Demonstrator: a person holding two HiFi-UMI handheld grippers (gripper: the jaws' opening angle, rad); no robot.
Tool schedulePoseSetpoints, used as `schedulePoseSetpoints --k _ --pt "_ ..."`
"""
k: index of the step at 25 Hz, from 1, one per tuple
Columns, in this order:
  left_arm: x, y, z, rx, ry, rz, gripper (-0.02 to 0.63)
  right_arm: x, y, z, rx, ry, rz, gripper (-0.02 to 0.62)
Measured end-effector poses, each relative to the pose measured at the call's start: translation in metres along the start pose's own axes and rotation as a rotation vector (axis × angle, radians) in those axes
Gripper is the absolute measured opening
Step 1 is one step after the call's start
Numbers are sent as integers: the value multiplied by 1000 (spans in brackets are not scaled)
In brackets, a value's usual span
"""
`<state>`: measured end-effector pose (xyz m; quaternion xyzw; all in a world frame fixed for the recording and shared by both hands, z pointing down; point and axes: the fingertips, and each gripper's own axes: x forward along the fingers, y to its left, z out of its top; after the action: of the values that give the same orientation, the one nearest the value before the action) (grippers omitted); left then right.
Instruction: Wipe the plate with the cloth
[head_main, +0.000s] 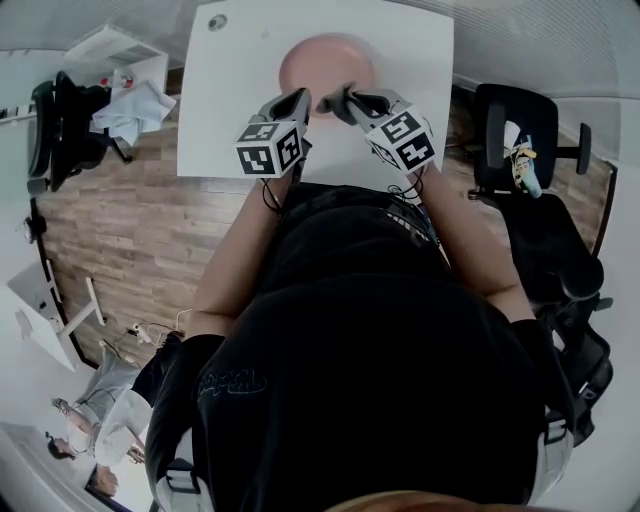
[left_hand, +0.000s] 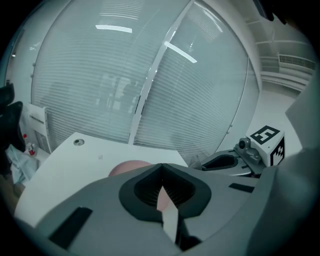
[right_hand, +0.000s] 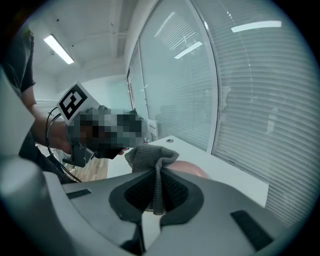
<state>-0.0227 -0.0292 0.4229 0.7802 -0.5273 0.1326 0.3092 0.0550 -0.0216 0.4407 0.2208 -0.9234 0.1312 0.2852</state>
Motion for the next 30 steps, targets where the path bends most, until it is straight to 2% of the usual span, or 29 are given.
schedulePoseSetpoints --k 10,14,21,25,30 --pt "-37 -33 25 157 -78 -11 14 -21 2 13 48 -64 16 35" --pt "-47 -36 24 154 -79 -45 14 -25 8 19 62 -77 8 35" --pt "-86 -35 13 211 -80 -106 14 -30 32 23 109 -85 -23 35" --pt "-115 -27 2 167 -89 -137 14 -35 56 34 123 -113 -44 35" --pt "-154 -28 -11 174 -118 -178 14 -41 98 35 119 -120 -65 35"
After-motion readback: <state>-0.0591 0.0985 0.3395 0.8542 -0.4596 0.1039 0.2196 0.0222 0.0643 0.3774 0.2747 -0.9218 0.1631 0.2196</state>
